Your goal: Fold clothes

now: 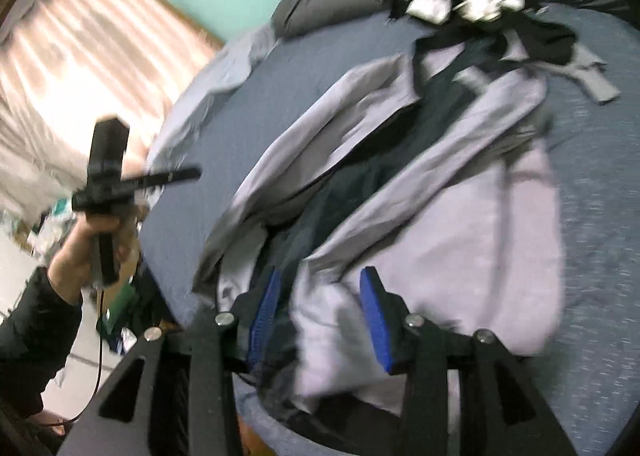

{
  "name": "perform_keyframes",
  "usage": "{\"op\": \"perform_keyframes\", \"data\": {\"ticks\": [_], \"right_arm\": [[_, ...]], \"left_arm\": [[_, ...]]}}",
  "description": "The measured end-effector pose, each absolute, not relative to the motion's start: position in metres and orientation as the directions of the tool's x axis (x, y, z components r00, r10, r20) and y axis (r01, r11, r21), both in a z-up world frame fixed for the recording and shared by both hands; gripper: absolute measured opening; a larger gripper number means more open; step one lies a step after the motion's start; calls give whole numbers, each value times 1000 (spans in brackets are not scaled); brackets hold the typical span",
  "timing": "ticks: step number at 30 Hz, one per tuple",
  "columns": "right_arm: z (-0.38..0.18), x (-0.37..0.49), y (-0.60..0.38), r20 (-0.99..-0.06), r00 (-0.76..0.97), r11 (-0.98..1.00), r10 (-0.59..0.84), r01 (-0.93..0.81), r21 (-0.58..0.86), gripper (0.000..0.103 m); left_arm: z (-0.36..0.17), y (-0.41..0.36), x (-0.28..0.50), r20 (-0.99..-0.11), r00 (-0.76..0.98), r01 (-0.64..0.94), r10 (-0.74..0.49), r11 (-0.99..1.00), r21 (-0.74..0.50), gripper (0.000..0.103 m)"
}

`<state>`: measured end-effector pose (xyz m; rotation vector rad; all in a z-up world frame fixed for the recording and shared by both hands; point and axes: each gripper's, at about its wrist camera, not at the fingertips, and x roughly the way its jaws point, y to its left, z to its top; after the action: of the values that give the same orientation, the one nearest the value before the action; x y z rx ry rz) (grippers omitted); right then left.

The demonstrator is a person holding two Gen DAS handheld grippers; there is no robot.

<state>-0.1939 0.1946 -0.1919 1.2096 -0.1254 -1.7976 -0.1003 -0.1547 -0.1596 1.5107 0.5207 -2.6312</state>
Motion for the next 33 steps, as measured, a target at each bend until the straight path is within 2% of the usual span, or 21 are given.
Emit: {"op": "perform_keyframes", "data": {"ticks": [4,8,15,22,24,25,26,27,33], "right_arm": [[-211,-226,237,-756,-181,-711,-629,527,466,44],[-243,-248,269,-821,-210,-802,-531,437,407,46],[-295,-252,284,-840,-139,-828,-524,312,465,52],[-305,-252,270,-833,-127,-813,-539,337,475,51],[-304,-250,265,-838,-130,-812,-530,364,457,34],[-304,-248,263,-843,-134,-814,-521,377,443,30],[-303,-248,262,-845,-137,-813,-518,385,436,19],[-302,-247,262,-845,-141,-812,-516,393,431,12],[-284,-242,280,-840,-179,-806,-513,439,398,6]], "left_arm": [[-162,-152,-102,-853,-510,220,113,-941,-256,63],[-161,-148,-104,-853,-509,213,116,-943,-256,63],[-161,-147,-106,-857,-503,209,109,-947,-243,63],[-165,-146,-108,-863,-493,211,105,-949,-236,63],[-166,-146,-108,-865,-492,213,104,-948,-235,63],[-167,-146,-109,-865,-491,213,104,-948,-235,63],[-167,-146,-109,-866,-490,214,104,-948,-234,63],[-168,-145,-110,-866,-489,212,104,-949,-233,63],[-168,-141,-114,-866,-489,205,104,-951,-230,63]]}}
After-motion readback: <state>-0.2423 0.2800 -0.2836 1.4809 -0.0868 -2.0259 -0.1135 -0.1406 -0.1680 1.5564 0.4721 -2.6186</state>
